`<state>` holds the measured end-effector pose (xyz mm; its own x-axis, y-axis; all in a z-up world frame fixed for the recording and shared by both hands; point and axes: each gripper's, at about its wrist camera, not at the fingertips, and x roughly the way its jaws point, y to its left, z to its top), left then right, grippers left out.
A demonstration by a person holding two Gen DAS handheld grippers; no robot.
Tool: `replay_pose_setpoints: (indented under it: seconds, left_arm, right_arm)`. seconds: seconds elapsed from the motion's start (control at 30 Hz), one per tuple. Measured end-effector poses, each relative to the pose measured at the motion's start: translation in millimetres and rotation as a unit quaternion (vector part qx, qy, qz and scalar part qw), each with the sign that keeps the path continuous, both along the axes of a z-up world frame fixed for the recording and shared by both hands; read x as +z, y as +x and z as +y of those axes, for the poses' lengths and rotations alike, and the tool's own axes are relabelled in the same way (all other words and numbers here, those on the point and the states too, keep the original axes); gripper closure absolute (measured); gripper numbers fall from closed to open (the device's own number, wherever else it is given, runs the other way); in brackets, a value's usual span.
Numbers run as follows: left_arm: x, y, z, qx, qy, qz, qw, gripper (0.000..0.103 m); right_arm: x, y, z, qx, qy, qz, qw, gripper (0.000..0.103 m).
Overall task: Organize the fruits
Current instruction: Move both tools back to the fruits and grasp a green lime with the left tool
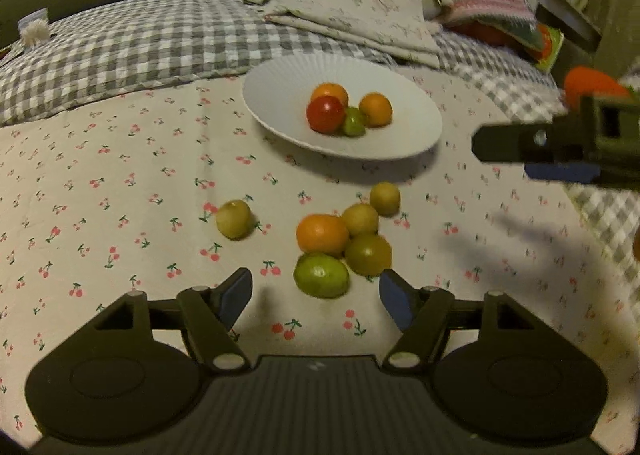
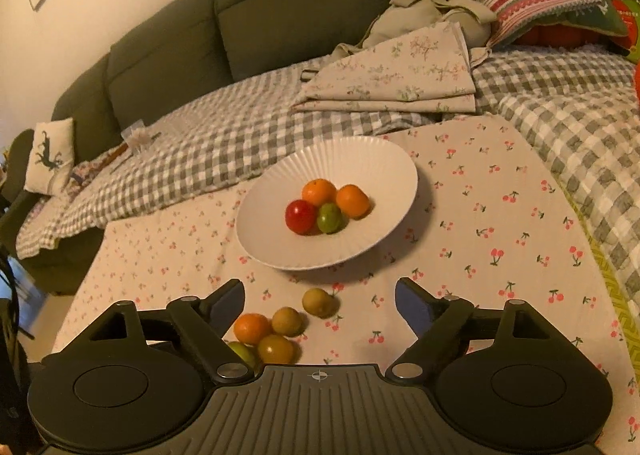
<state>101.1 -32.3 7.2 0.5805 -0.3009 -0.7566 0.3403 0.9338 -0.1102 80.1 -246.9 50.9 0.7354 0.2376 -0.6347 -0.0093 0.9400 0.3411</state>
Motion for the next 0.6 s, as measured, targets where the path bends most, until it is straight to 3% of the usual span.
replay_pose_setpoints:
  seconds: [0.3,0.6]
  left_arm:
    - [-10,6,-5,-0.008,0.014,-0.016,0.9997,0.038]
    - [-21,9,-11,-0.029,0.025,-0.013,0.9992,0.069]
  right_arm:
    - [-4,2,6,0.009,-0.013,0.006,1.0,0.016]
    - [-7,4,3,0.002,-0.017,0.01,1.0,0.016]
